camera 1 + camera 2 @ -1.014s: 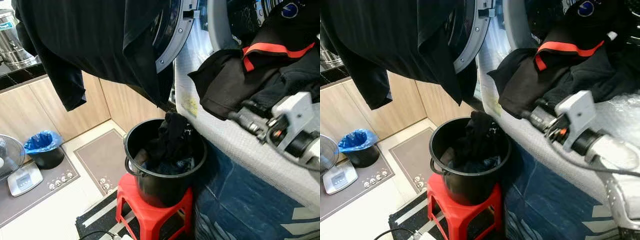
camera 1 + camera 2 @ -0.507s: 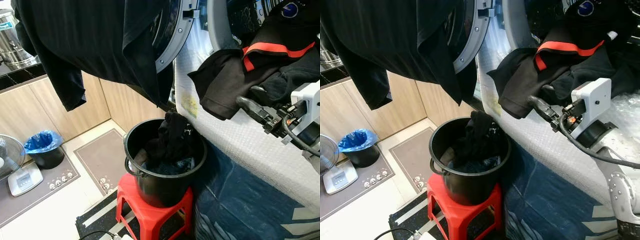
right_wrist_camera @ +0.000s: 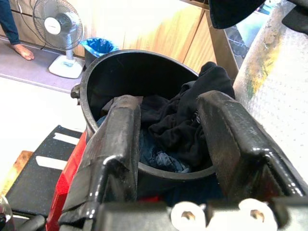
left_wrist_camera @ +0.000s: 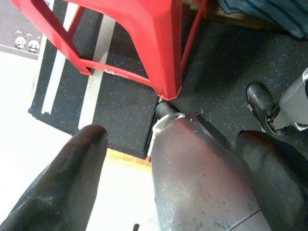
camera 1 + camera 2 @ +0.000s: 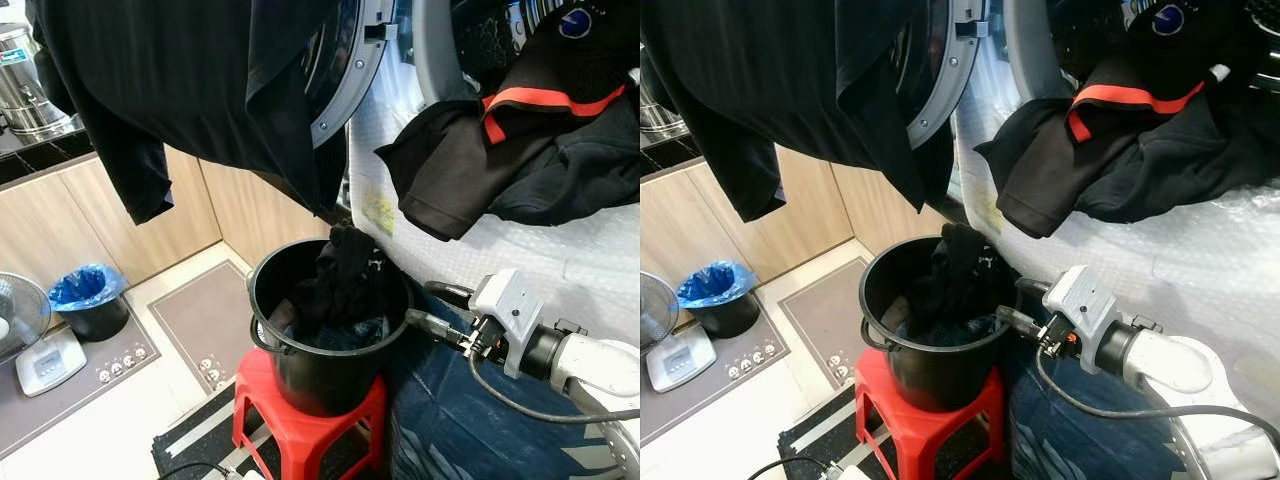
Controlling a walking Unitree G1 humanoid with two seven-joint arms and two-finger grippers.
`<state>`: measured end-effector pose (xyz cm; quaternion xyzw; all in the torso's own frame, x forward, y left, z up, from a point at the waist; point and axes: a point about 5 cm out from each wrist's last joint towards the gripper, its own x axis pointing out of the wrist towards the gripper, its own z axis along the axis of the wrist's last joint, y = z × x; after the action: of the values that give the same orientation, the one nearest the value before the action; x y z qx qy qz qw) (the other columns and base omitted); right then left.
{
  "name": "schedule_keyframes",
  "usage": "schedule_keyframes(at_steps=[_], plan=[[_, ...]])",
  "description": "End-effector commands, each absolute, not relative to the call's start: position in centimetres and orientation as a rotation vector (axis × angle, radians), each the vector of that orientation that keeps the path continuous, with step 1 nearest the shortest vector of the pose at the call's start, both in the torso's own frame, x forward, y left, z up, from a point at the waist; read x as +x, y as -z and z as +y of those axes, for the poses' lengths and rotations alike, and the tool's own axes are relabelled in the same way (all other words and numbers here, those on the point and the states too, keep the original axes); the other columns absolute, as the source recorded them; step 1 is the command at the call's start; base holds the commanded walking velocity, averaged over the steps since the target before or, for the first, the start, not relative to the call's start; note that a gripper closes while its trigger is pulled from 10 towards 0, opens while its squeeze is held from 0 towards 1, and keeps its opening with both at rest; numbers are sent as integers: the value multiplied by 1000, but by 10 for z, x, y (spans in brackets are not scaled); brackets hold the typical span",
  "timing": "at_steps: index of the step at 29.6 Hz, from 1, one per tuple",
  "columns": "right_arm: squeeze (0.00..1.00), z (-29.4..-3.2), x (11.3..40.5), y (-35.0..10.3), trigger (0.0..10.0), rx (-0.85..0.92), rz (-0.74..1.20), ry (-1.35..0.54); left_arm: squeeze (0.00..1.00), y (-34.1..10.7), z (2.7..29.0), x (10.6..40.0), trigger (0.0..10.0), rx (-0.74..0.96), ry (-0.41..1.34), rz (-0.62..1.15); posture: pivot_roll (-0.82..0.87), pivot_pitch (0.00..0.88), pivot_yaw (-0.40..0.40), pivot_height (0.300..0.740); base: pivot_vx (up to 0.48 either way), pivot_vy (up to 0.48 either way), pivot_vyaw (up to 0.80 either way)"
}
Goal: Clothes washing
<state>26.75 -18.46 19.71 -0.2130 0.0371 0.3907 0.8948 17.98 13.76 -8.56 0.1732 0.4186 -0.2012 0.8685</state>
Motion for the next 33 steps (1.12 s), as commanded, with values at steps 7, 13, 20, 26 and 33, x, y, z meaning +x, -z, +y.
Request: schedule_keyframes(at_steps=[7,13,20,26,33], plan=[[0,-173,269,-184,10000,-457,62,-799,0,94,153,164,10000,401,391,952,-86,87,80,740,0,0,0],[0,-165,275,-160,10000,-350,80,-742,0,91,152,169,10000,396,375,926,-84,87,78,740,0,0,0],[0,-165,275,-146,10000,-237,46,-716,0,87,151,177,10000,395,357,886,-79,91,79,740,0,0,0],[0,-171,262,-97,10000,-62,72,-593,0,72,150,202,10000,400,324,738,-79,95,86,740,0,0,0],[0,-175,254,-76,10000,-30,94,-551,0,54,150,223,10000,384,305,585,-79,93,87,740,0,0,0]])
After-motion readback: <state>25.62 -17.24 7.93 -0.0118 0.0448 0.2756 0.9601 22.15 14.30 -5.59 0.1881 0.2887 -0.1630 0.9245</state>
